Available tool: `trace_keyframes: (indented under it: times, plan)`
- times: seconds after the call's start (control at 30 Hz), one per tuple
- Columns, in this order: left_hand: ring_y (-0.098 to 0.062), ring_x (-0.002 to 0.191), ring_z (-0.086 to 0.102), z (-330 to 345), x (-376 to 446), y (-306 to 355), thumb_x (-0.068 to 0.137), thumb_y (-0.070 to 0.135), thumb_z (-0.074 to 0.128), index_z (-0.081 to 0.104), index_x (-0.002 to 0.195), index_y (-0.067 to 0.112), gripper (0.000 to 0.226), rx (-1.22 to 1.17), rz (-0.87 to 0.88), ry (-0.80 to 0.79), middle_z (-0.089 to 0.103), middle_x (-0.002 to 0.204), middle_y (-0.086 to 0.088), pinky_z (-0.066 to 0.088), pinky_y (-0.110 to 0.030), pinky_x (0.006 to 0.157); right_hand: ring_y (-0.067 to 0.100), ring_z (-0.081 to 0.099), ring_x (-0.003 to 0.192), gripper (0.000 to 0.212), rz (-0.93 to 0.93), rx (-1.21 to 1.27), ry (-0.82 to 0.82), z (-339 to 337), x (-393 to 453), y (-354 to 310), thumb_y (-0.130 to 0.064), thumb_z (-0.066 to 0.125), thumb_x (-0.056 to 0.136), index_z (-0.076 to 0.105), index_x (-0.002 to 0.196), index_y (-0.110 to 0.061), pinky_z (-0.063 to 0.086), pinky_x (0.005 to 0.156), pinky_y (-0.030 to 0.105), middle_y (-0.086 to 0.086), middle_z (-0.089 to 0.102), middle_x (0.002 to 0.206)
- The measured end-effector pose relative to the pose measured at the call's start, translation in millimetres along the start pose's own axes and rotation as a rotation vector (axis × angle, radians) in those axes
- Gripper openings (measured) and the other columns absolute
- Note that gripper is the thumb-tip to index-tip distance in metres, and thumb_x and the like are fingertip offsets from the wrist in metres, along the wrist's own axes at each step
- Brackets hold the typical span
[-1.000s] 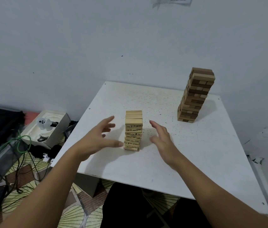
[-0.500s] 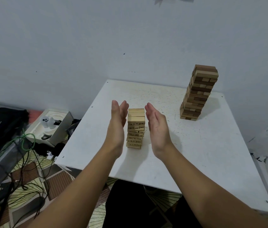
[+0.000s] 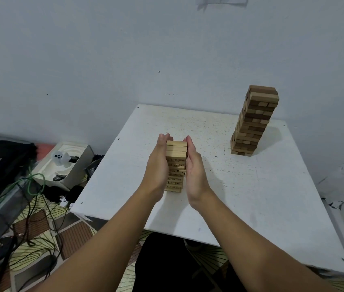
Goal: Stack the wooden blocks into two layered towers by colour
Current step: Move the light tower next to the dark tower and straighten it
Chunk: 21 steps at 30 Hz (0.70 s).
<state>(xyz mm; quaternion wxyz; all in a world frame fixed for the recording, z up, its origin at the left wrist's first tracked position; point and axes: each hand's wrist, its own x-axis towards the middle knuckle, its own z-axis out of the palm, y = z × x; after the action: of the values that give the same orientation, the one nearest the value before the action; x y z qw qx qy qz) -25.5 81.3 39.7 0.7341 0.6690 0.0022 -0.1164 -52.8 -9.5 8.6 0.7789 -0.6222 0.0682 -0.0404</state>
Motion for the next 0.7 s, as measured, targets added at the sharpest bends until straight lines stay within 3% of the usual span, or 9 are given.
trace_keyframes:
  times: [0.1, 0.2, 0.3, 0.33, 0.4, 0.47, 0.57, 0.63, 0.7]
  plan:
    - [-0.003, 0.119, 0.064, -2, 2, -2, 0.108, 0.060, 0.031, 0.056, 0.145, 0.028, 0.055, 0.045, 0.004, 0.010, 0.067, 0.131, 0.013, 0.048, -0.036, 0.111, -0.017, 0.063, 0.104, 0.053, -0.026, -0.021, 0.014, 2, -3, -5, -0.040, 0.020, 0.113, 0.026, 0.163, -0.023, 0.048, 0.075, 0.002, -0.011, 0.059, 0.141]
    - [-0.005, 0.135, 0.053, -9, 6, -4, 0.106, 0.064, 0.028, 0.052, 0.149, 0.030, 0.060, 0.056, 0.012, 0.013, 0.060, 0.144, 0.013, 0.035, -0.039, 0.121, -0.033, 0.055, 0.085, 0.051, -0.033, 0.001, 0.049, 1, -6, -13, -0.033, 0.018, 0.114, 0.019, 0.164, -0.022, 0.042, 0.068, -0.003, -0.027, 0.047, 0.129]
    - [-0.004, 0.144, 0.042, -15, 9, -3, 0.103, 0.069, 0.026, 0.051, 0.150, 0.032, 0.065, 0.049, 0.023, 0.014, 0.054, 0.150, 0.016, 0.023, -0.040, 0.127, -0.036, 0.051, 0.082, 0.051, -0.022, 0.053, 0.084, 0, -7, -18, -0.034, 0.018, 0.114, 0.019, 0.164, -0.023, 0.040, 0.067, -0.005, -0.023, 0.040, 0.143]
    - [-0.005, 0.144, 0.042, -14, 9, -2, 0.103, 0.070, 0.025, 0.052, 0.149, 0.033, 0.065, 0.050, 0.022, 0.006, 0.054, 0.150, 0.016, 0.022, -0.041, 0.127, -0.035, 0.052, 0.081, 0.050, -0.015, 0.067, 0.092, 1, -7, -20, -0.034, 0.018, 0.114, 0.023, 0.163, -0.023, 0.041, 0.065, -0.004, -0.026, 0.046, 0.136]
    - [-0.006, 0.140, 0.048, -11, 8, 0, 0.104, 0.069, 0.023, 0.053, 0.148, 0.031, 0.065, 0.047, 0.010, -0.008, 0.055, 0.149, 0.014, 0.030, -0.039, 0.123, -0.029, 0.058, 0.076, 0.043, 0.007, 0.078, 0.108, 5, -5, -23, -0.035, 0.019, 0.114, 0.035, 0.153, -0.026, 0.043, 0.062, -0.002, -0.037, 0.063, 0.102]
    - [-0.001, 0.126, 0.059, -5, 8, 2, 0.105, 0.065, 0.024, 0.055, 0.148, 0.027, 0.065, 0.025, 0.002, -0.001, 0.059, 0.145, 0.012, 0.046, -0.028, 0.108, -0.020, 0.065, 0.080, 0.042, 0.017, 0.101, 0.104, 9, -2, -21, -0.041, 0.022, 0.113, 0.040, 0.149, -0.026, 0.048, 0.064, 0.002, -0.037, 0.070, 0.083]
    - [0.004, 0.104, 0.069, 3, 8, 3, 0.106, 0.065, 0.027, 0.060, 0.142, 0.025, 0.063, -0.026, -0.029, 0.020, 0.069, 0.128, 0.015, 0.051, -0.018, 0.081, -0.006, 0.071, 0.098, 0.051, 0.045, 0.131, 0.123, 8, 4, -11, -0.049, 0.028, 0.111, 0.037, 0.157, -0.027, 0.054, 0.070, 0.011, -0.022, 0.074, 0.112]
    - [0.000, 0.099, 0.073, 6, 8, 1, 0.105, 0.067, 0.028, 0.063, 0.138, 0.025, 0.064, -0.080, -0.057, 0.039, 0.076, 0.113, 0.016, 0.053, -0.025, 0.084, -0.002, 0.071, 0.101, 0.052, 0.058, 0.140, 0.117, 8, 6, -8, -0.050, 0.030, 0.111, 0.037, 0.158, -0.028, 0.055, 0.070, 0.013, -0.013, 0.070, 0.123]
    - [-0.007, 0.103, 0.074, 7, 8, 0, 0.104, 0.069, 0.028, 0.064, 0.137, 0.025, 0.066, -0.113, -0.076, 0.045, 0.078, 0.108, 0.015, 0.054, -0.033, 0.096, -0.009, 0.070, 0.095, 0.051, 0.043, 0.134, 0.125, 9, 6, -7, -0.046, 0.028, 0.112, 0.034, 0.160, -0.029, 0.054, 0.068, 0.010, -0.020, 0.065, 0.120]
